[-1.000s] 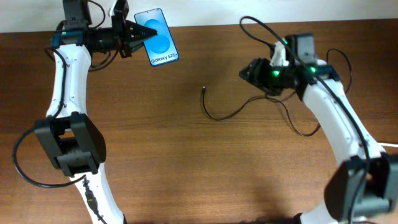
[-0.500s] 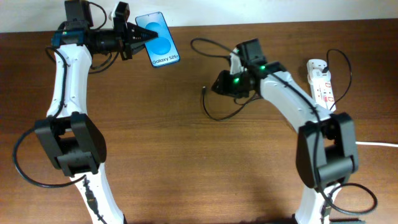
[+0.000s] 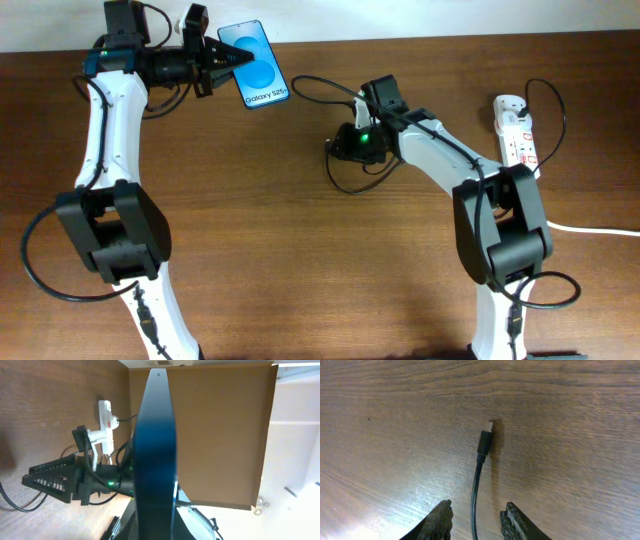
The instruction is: Plug charger to phone and switch on socket
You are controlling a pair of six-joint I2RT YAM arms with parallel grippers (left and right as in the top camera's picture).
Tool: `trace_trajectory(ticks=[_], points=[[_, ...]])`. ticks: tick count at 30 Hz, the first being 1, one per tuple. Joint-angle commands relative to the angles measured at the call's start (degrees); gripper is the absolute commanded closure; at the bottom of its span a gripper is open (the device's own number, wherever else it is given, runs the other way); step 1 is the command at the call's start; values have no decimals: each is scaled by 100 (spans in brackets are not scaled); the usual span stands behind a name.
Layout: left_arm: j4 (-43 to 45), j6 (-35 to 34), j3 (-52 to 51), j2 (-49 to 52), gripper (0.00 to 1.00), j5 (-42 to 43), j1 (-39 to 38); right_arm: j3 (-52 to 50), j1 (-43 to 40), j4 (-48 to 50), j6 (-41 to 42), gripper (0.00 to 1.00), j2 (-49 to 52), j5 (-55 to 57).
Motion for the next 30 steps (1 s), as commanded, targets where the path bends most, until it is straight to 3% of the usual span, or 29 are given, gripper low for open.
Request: trace_trajectory(ticks=[1, 14, 30], points=[[-4, 111, 55, -9, 100, 199, 15, 87, 50, 175, 269, 66, 256, -308], [-9, 544, 52, -9, 100, 195, 629, 87, 50, 573, 625, 71, 538, -396], [-520, 634, 52, -9, 100, 151, 612, 87, 234, 828, 903, 72, 839, -337]])
